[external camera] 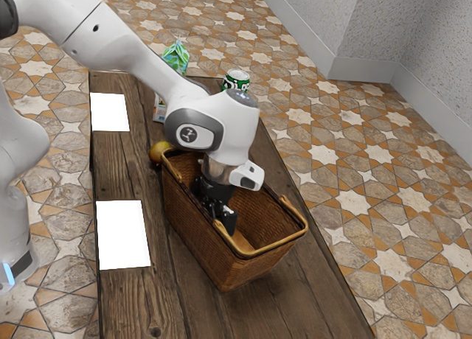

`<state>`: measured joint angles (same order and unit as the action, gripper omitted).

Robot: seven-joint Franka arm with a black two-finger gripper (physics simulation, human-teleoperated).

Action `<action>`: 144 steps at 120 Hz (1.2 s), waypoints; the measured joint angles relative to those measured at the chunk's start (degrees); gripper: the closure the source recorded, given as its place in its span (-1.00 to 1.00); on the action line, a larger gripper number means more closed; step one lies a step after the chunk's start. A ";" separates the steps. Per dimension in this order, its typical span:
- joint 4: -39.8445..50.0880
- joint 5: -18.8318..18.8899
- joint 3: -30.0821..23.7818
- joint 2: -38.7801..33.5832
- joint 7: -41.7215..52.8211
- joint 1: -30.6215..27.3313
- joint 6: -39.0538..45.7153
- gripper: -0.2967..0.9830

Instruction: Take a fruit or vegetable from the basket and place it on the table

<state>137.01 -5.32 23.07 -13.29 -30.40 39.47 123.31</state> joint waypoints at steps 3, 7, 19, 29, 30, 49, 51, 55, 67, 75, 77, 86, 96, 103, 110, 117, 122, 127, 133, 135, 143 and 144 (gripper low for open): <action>0.02 -0.03 -0.01 0.00 0.02 -0.01 0.06 -0.88; 0.04 -0.05 -0.01 -0.01 0.05 -0.01 0.12 -0.88; 0.07 -0.24 0.07 -0.09 0.38 0.04 -0.02 -0.88; 0.18 -0.55 0.14 -0.42 0.25 0.18 -0.67 -0.83; 0.20 -0.58 0.15 -0.46 0.22 0.20 -0.75 -0.83; -0.07 -0.51 0.22 -0.59 -0.31 0.41 -1.99 -0.71; -0.13 -0.48 0.23 -0.58 -0.43 0.44 -2.15 -0.70; -0.22 -0.38 0.23 -0.56 -0.63 0.47 -2.38 -0.66; -0.47 -0.08 0.23 -0.52 -1.38 0.82 -2.96 -0.58; -0.82 0.23 0.26 -0.53 -1.48 1.64 -3.47 -0.40; -0.92 0.28 0.26 -0.53 -1.50 1.73 -3.57 -0.35; -1.25 0.46 0.23 -0.52 -1.59 1.94 -3.94 -0.11; -1.35 0.64 0.23 -0.59 -1.66 1.99 -4.22 0.12; -1.49 0.96 0.23 -0.81 -1.72 2.00 -4.36 0.23; -1.59 1.24 0.23 -0.89 -1.81 2.00 -4.48 0.26; -1.63 1.44 0.22 -0.91 -1.89 2.00 -4.56 0.27; -1.86 1.66 0.22 -0.91 -1.95 2.03 -4.62 0.27; -3.10 2.78 0.18 -1.06 -2.12 2.67 -4.86 0.28; -4.58 4.05 0.11 -1.34 -2.41 3.40 -5.56 0.29; -4.98 4.37 0.04 -1.39 -2.52 3.53 -5.82 0.29; -7.80 6.12 -0.22 -1.36 -2.94 4.31 -7.13 0.31; -8.45 6.42 -0.23 -1.35 -3.00 4.49 -7.40 0.30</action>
<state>128.56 1.11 22.84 -14.64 -33.40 43.97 115.91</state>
